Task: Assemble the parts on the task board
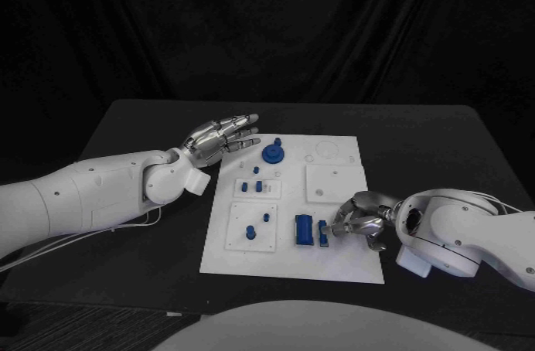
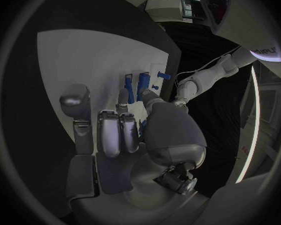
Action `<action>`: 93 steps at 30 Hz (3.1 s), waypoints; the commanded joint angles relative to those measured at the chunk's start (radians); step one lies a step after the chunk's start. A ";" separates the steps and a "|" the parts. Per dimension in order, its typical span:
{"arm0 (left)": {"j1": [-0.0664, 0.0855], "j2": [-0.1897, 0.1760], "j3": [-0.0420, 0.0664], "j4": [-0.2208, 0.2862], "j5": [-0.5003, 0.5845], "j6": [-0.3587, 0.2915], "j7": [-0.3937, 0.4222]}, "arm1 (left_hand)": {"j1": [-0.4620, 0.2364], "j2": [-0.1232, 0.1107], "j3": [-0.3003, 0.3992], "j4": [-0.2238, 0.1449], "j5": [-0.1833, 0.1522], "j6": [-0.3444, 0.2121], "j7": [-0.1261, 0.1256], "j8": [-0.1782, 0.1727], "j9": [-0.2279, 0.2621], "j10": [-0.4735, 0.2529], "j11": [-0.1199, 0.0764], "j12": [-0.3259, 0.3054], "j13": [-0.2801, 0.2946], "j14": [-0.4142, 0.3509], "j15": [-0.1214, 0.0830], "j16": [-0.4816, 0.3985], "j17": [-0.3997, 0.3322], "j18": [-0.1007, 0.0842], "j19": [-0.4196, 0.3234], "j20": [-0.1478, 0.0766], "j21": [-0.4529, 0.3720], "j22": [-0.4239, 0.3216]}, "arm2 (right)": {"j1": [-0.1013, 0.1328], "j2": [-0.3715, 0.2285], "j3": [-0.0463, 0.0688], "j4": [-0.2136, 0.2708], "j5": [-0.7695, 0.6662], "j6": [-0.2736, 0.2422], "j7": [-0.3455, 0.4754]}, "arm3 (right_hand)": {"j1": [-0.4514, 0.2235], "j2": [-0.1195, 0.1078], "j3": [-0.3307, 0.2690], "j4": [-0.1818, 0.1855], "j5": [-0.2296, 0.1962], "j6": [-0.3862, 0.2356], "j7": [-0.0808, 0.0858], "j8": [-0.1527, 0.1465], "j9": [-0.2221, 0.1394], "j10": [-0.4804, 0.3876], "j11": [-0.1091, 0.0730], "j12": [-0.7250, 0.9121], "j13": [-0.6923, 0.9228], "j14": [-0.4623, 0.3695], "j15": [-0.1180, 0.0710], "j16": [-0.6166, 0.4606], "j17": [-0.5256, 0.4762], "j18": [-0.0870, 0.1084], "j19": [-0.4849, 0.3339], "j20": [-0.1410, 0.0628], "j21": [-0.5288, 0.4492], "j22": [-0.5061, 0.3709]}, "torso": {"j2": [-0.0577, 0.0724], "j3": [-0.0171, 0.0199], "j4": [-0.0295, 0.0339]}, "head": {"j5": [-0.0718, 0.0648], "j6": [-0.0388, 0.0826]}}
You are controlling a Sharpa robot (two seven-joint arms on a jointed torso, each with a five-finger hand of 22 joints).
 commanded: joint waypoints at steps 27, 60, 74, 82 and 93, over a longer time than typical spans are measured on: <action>-0.003 -0.007 0.001 0.004 0.006 0.010 0.016 | -0.012 0.000 0.010 -0.001 0.006 0.006 0.016 0.005 0.001 0.000 0.004 0.005 0.001 -0.001 0.003 0.004 0.002 -0.013 0.003 -0.003 0.005 -0.001 | -0.048 -0.060 0.000 -0.016 -0.304 -0.176 0.424 | -0.153 0.171 -0.308 0.194 0.043 0.066 0.010 -0.505 -0.479 0.104 -0.010 0.003 0.263 0.080 -0.008 0.029 0.132 -0.047 0.089 -0.006 0.418 0.193 | 0.001 0.0000 -0.0005 | 0.003 0.000; -0.005 -0.006 0.001 0.002 0.006 0.012 0.013 | -0.011 0.000 0.013 -0.004 0.007 0.005 0.016 0.006 0.001 0.001 0.005 0.007 0.001 0.000 0.004 0.006 0.002 -0.013 0.003 -0.003 0.005 -0.001 | -0.061 -0.030 0.000 -0.049 -0.156 -0.036 0.393 | -0.231 0.288 -0.446 0.193 0.064 0.097 0.005 -0.570 -0.561 0.104 -0.014 0.003 0.263 0.082 -0.009 0.031 0.147 -0.101 0.164 -0.007 0.686 0.263 | 0.001 -0.0005 -0.0004 | 0.003 0.000; -0.006 -0.007 0.001 0.005 0.006 0.010 0.013 | -0.011 0.000 0.013 -0.004 0.007 0.005 0.016 0.006 0.001 0.001 0.005 0.007 0.001 0.000 0.004 0.006 0.002 -0.013 0.003 -0.003 0.005 -0.001 | -0.069 -0.021 0.000 -0.060 -0.155 0.000 0.336 | -0.218 0.288 -0.443 0.191 0.084 0.089 0.006 -0.580 -0.570 0.104 -0.013 0.003 0.263 0.079 -0.010 0.027 0.133 -0.099 0.161 -0.007 0.678 0.261 | 0.000 -0.0003 0.0014 | 0.006 0.000; -0.006 -0.007 0.001 0.004 0.006 0.010 0.012 | -0.011 0.001 0.016 -0.005 0.008 0.005 0.016 0.006 0.001 0.002 0.006 0.008 0.002 0.001 0.004 0.007 0.002 -0.013 0.003 -0.003 0.005 -0.001 | -0.071 -0.020 0.000 -0.062 -0.155 0.013 0.314 | -0.211 0.285 -0.443 0.190 0.086 0.089 0.010 -0.582 -0.573 0.104 -0.011 0.003 0.263 0.078 -0.009 0.026 0.128 -0.098 0.159 -0.007 0.674 0.259 | -0.001 -0.0003 -0.0005 | 0.005 0.000; -0.007 -0.006 0.001 0.002 0.006 0.012 0.015 | -0.011 0.001 0.016 -0.005 0.008 0.005 0.016 0.006 0.001 0.002 0.006 0.008 0.002 0.001 0.004 0.007 0.002 -0.013 0.003 -0.003 0.005 -0.001 | -0.073 -0.020 0.000 -0.068 -0.162 -0.001 0.324 | -0.211 0.288 -0.451 0.193 0.051 0.086 0.012 -0.588 -0.580 0.104 -0.008 0.003 0.263 0.077 -0.005 0.024 0.123 -0.097 0.156 -0.004 0.669 0.258 | -0.001 -0.0004 0.0006 | 0.002 0.000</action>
